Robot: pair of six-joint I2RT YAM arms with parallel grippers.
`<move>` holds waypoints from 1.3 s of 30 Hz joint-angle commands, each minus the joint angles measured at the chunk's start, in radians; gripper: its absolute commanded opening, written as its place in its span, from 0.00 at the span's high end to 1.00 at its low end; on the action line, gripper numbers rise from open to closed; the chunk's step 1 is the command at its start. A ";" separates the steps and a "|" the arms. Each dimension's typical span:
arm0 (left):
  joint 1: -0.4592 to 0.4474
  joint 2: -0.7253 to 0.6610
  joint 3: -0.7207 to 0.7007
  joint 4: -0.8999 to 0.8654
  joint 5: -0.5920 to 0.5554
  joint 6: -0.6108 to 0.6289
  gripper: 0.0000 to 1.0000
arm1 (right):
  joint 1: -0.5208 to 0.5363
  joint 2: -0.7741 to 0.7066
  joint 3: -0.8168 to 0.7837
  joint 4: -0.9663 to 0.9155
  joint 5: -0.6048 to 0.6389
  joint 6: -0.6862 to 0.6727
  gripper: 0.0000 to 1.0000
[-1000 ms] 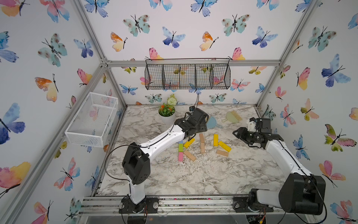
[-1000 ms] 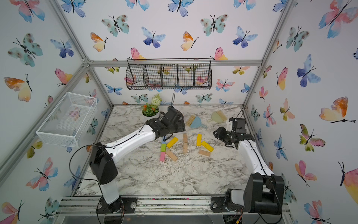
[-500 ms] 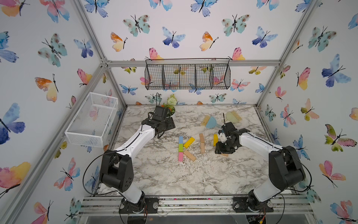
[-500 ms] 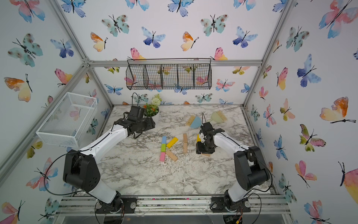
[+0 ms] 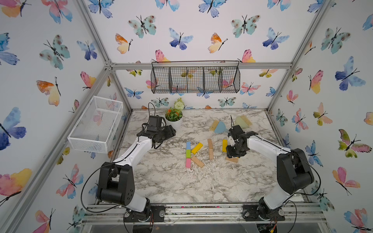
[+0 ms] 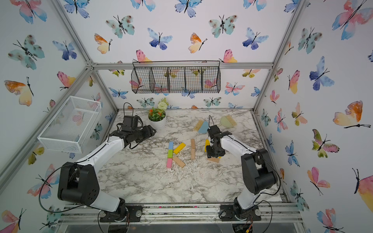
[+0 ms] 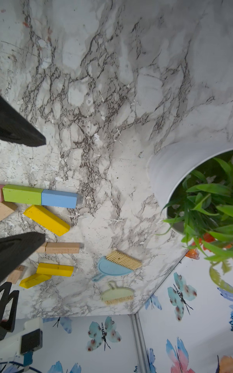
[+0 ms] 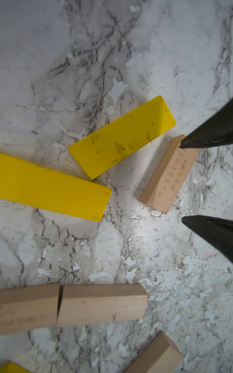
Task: Assemble the letter k with building blocks
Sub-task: Pick up the building block from the center of the board.
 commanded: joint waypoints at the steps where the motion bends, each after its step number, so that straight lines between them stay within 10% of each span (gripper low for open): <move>1: 0.017 -0.018 -0.005 0.011 0.041 -0.013 0.29 | 0.037 0.030 0.031 -0.004 0.038 -0.033 0.45; 29: 0.053 0.013 -0.007 0.013 0.087 -0.037 0.29 | 0.064 0.140 0.015 -0.089 0.096 -0.001 0.44; 39: 0.053 0.010 -0.007 0.013 0.088 -0.037 0.29 | 0.064 0.112 -0.023 -0.063 0.031 0.082 0.64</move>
